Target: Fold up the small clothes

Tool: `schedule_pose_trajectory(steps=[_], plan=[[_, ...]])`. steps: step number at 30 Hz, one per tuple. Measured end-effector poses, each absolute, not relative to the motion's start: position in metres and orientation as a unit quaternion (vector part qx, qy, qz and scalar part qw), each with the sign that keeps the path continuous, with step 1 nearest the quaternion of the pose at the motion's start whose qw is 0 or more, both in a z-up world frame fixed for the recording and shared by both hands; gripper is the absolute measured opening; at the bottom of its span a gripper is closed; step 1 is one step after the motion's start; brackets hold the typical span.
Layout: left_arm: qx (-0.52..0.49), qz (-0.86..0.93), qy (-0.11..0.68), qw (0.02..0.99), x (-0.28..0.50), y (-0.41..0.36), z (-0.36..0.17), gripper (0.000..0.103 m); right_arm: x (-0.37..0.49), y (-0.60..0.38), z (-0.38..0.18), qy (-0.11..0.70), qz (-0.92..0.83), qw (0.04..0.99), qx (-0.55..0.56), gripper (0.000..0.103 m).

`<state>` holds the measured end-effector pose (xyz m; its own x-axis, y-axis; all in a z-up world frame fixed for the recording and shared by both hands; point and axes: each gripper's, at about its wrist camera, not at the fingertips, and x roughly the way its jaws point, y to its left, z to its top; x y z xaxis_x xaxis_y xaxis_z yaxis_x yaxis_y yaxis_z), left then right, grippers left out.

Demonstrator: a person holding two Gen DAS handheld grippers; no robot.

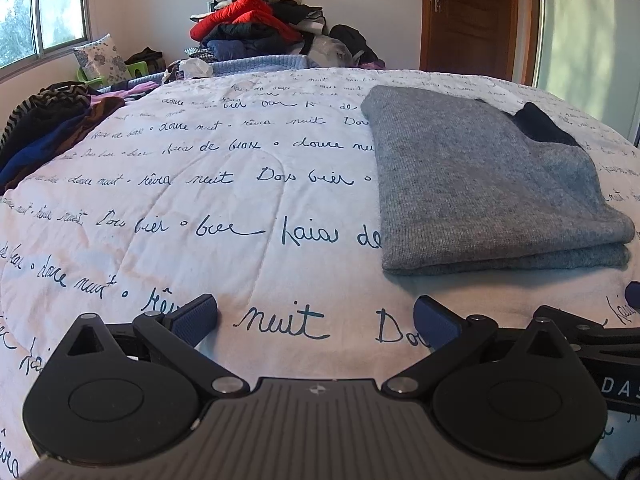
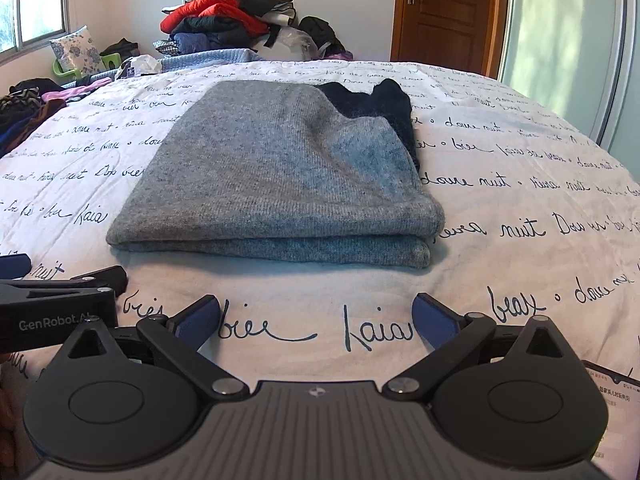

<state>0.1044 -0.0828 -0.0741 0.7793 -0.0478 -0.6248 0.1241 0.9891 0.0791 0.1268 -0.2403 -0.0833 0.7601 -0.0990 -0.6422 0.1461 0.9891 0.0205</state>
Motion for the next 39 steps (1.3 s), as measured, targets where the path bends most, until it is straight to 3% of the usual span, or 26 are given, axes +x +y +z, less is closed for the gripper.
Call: schedule_pose_trajectory(steps=[39], plan=[[0.039, -0.05, 0.33, 0.942, 0.1064, -0.0798, -0.0773, 0.103, 0.1224, -0.2405, -0.0872, 0.328, -0.066, 0.942, 0.035, 0.103]])
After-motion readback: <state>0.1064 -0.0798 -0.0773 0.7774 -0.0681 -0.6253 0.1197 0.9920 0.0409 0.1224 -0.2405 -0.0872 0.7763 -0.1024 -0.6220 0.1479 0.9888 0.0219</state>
